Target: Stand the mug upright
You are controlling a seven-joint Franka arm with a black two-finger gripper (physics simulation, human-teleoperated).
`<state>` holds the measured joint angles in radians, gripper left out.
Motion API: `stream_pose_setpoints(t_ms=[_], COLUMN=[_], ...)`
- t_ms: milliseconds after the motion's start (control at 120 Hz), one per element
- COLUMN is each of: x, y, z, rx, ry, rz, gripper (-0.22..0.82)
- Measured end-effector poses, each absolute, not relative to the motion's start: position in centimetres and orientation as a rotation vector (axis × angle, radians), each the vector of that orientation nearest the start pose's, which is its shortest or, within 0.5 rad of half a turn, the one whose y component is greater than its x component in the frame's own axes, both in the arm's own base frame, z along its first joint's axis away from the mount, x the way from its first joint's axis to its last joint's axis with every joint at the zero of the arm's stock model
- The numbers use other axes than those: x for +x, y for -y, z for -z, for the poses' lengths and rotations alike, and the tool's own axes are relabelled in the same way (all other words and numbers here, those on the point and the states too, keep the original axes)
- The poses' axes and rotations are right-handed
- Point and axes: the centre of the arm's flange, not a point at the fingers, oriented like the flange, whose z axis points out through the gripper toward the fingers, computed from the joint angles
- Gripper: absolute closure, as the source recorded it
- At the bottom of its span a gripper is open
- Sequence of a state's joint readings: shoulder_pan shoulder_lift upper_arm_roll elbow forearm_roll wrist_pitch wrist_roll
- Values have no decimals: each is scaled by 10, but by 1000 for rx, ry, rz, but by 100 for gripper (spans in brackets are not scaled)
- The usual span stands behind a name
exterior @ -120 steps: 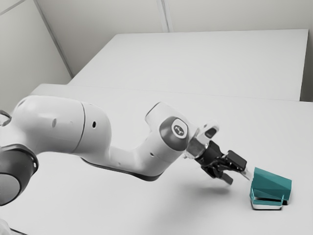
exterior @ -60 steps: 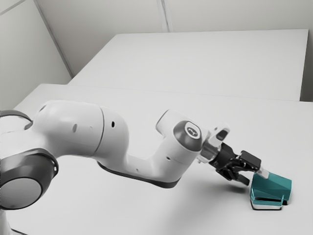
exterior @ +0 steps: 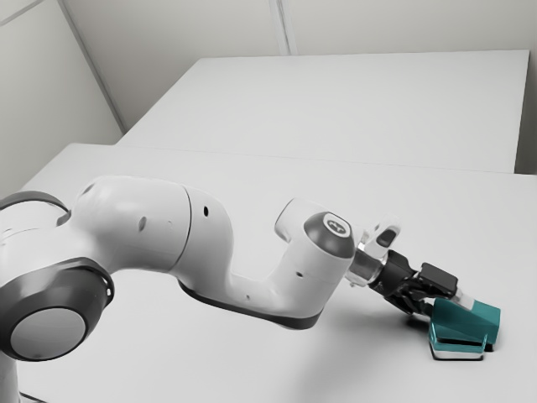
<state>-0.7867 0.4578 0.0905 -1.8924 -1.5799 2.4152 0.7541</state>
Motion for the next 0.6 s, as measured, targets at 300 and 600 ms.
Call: stream_pose_setpoints(t_ms=[300,600], x=[481,478], y=[425,429], z=[-259,-257], rx=[2098,2074], ry=[262,311], rz=[-97,-104], gripper=[4,19])
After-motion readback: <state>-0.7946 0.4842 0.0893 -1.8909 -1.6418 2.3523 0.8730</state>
